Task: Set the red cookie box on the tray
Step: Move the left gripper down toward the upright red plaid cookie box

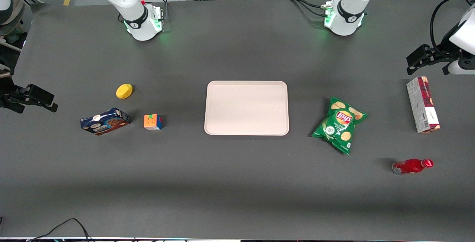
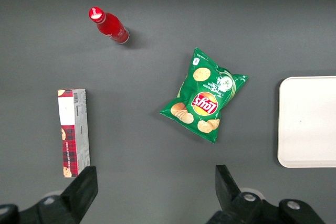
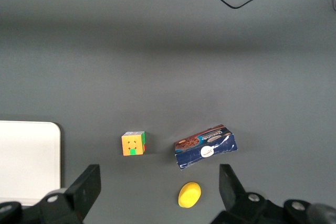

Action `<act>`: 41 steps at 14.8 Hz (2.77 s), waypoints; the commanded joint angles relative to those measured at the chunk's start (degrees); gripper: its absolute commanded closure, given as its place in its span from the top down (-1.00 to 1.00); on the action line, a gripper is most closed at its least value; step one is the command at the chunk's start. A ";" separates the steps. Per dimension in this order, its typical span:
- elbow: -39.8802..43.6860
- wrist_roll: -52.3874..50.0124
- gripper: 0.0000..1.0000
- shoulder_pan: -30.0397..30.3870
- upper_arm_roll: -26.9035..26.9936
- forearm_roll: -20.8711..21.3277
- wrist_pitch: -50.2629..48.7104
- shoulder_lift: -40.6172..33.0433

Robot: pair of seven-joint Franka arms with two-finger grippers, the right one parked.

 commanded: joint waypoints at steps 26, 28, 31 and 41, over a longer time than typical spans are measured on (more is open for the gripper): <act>-29.16 10.74 1.00 0.10 22.95 2.39 32.03 6.27; -29.16 14.79 1.00 0.28 24.44 2.04 35.72 9.17; -29.16 18.48 1.00 1.77 24.80 1.77 41.08 13.74; -28.89 34.23 1.00 5.46 24.71 -11.59 48.57 24.91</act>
